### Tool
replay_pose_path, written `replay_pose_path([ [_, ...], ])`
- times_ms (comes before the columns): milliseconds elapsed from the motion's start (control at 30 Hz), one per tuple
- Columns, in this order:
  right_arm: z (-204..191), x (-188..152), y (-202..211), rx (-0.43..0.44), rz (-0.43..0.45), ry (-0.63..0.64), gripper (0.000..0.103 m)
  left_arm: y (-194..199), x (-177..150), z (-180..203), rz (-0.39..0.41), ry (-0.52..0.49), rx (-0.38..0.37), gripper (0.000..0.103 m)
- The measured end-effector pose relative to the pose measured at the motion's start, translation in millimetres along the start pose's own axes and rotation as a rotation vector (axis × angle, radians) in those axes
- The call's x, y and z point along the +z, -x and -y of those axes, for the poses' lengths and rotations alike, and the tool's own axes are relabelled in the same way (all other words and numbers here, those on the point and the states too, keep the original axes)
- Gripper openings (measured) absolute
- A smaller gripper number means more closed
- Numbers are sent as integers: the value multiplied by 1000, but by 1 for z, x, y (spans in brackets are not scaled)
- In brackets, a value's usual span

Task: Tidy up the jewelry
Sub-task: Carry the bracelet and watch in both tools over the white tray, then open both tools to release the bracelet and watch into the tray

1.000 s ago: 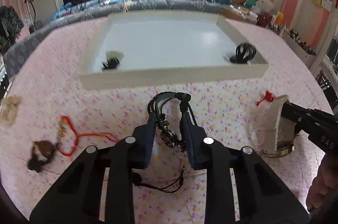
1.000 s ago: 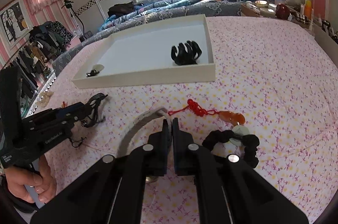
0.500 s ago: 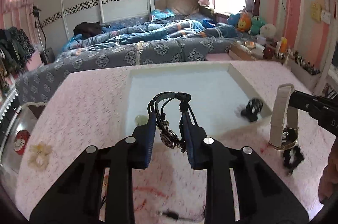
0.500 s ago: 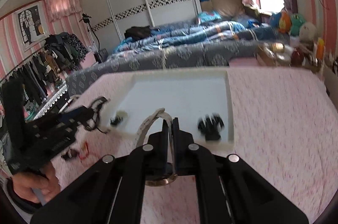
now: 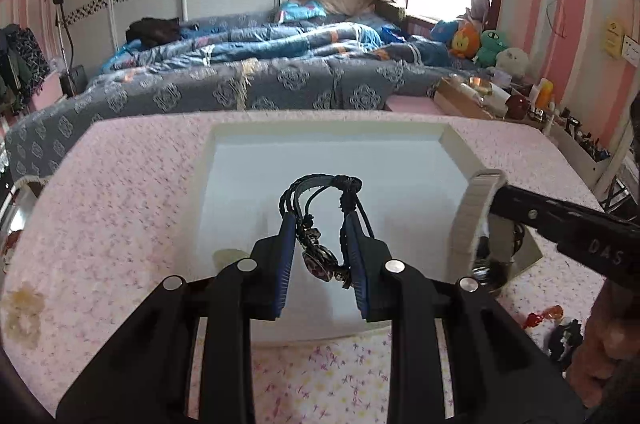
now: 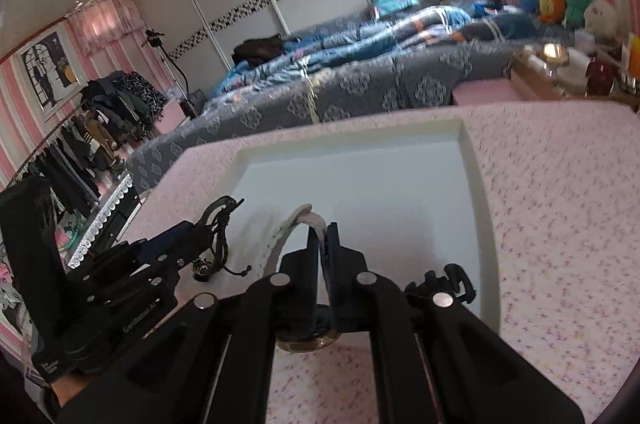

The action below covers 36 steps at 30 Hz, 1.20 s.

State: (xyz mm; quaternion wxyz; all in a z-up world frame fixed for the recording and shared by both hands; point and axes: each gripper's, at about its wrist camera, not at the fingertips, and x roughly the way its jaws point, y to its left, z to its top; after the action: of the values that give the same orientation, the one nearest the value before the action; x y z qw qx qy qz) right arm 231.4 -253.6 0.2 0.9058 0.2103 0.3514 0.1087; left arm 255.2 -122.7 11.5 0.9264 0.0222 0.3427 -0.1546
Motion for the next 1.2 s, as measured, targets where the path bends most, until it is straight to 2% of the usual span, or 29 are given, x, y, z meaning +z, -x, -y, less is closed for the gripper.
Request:
replay_pose_path([
  [200, 14, -9, -33, -32, -60, -7, 4, -26, -13, -1, -45, -2, -16, 25],
  [500, 11, -15, -41, -157, -50, 78, 7, -53, -21, -5, -133, 8, -8, 27],
  [633, 9, -13, -44, -188, -47, 101, 7, -58, -21, -4, -144, 8, -3, 32],
  [733, 10, -12, -43, -198, -39, 104, 10, -60, -20, -4, -150, 17, 4, 43],
  [767, 10, -12, -43, -189, -35, 102, 21, -60, -20, -6, -148, 26, -2, 44],
  [800, 10, -11, -41, -176, -27, 98, 26, -59, -19, -8, -142, 38, -8, 47],
  [833, 9, -11, -40, -177, -16, 98, 38, -58, -19, -9, -138, 44, -12, 49],
  [867, 8, -10, -37, -182, -6, 101, 41, -57, -19, -12, -133, 54, -19, 49],
  [1033, 3, -2, -16, -166, 39, 98, 41, -42, -11, -16, -85, 72, -33, 49],
  [1100, 1, 5, 2, -159, 72, 99, 41, -24, -1, -20, -42, 86, -48, 49],
  [1200, -3, 13, 34, -162, 129, 112, 41, 10, 14, -32, 37, 91, -29, 51],
])
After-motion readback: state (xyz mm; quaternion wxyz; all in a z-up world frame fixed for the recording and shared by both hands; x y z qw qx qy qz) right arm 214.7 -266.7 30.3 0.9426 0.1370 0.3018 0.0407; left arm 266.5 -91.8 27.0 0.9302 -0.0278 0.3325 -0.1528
